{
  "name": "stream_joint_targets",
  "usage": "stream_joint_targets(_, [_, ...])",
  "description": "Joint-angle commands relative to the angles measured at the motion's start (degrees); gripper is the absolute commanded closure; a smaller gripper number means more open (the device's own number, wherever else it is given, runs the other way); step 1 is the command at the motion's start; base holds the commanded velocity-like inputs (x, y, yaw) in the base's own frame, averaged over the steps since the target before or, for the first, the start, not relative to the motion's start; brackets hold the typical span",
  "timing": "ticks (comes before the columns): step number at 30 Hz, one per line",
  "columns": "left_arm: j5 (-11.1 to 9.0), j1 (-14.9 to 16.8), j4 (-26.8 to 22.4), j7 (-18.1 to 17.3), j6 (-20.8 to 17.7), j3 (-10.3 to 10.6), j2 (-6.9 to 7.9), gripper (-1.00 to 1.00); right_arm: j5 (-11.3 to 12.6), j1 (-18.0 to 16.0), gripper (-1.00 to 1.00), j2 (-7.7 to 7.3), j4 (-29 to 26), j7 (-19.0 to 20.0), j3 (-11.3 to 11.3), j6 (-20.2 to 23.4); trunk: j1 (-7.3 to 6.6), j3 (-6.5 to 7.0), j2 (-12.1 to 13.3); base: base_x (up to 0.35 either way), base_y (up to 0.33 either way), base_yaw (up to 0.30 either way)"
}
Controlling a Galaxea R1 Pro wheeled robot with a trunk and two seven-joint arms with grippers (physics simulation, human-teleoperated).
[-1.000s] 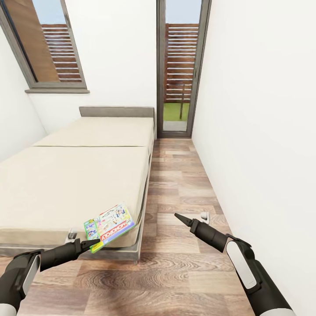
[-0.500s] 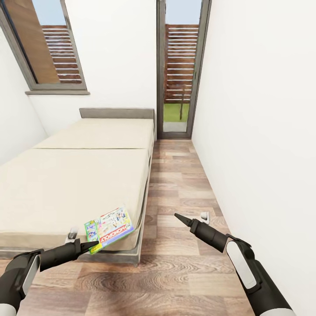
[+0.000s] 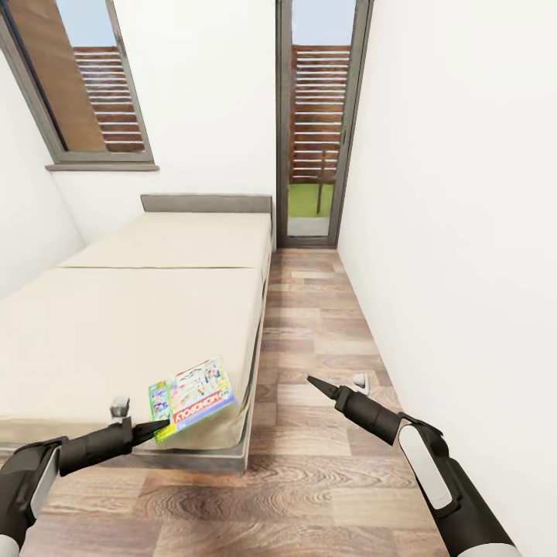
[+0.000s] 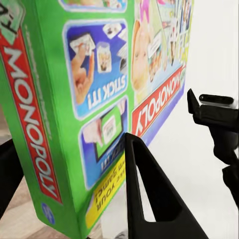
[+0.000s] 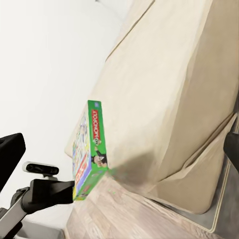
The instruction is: Put all the toys in the child's room - the three board games (two on the bed and one on the table), the two jigsaw puzzles on the table, and the tennis ball on the table - inside the toy box on the table in the child's room.
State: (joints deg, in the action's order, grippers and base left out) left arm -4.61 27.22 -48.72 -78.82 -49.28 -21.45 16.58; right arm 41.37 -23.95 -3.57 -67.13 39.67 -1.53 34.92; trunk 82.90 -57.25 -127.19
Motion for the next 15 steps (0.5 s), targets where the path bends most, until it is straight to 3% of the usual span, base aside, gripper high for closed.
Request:
stream_joint_targets(1, [0.1,0.0,0.0,-1.5,-0.8,0.0,0.68,1.00,0.5,0.0,-1.00,-0.04,0.0,-0.1,0.0,0.4,-0.01,-0.05,0.0,0.000,0.000,0.000])
stream_joint_targets(10, [0.2,0.0,-0.1,-11.2,-2.0,0.0,7.22,1.00,0.3,0.0,-1.00,-0.01,0.0,-0.1,-0.1,0.2,-1.55,1.21,2.8,0.000,0.000,0.000])
stream_joint_targets(15, [0.1,0.0,-0.1,-11.2,-3.5,0.0,11.23,1.00,-0.2,0.0,-1.00,0.05,-0.1,-0.5,-0.4,0.2,-2.65,2.11,4.8,0.000,0.000,0.000])
